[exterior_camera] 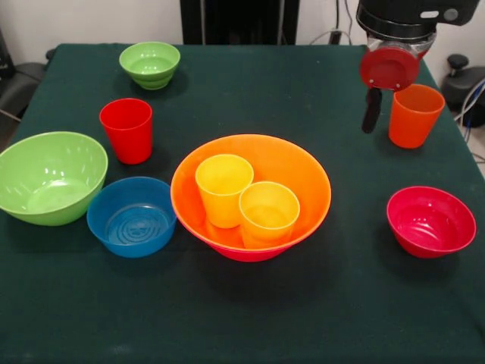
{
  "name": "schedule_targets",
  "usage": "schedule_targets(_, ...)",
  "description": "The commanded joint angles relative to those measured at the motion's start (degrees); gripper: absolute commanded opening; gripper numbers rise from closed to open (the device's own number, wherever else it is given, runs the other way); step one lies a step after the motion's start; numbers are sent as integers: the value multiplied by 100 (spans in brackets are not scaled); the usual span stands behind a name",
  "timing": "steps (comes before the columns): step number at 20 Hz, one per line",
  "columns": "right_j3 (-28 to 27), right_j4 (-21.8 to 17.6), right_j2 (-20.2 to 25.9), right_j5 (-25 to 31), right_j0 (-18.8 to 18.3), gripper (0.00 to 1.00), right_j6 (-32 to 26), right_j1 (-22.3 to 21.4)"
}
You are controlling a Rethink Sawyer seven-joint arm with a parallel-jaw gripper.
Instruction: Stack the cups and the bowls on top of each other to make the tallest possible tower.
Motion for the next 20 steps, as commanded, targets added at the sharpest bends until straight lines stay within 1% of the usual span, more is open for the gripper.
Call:
schedule_targets(1,932,729,303,-400,-33,100,1993,135)
schedule_targets(2,1019,763,332,-496,-91,100,1901,145)
schedule_targets(3,1060,831,311,-597,-89,100,1939,216)
schedule_targets(5,947,796,85,-650,-19,100,2000,470)
schedule_targets(6,971,878,110,-713,-42,100,1974,514)
schedule_targets(9,893,1015,18,-833,21,100,2130,720)
schedule_targets(13,933,1187,31,-880,157,100,2245,747)
schedule_targets(17,1069,1267,80,-991,322,100,2167,655)
schedule_targets(18,1046,1245,20,-960,414,100,2226,678)
schedule_targets(20,1173,1269,-57,-940,606,100,2338,594)
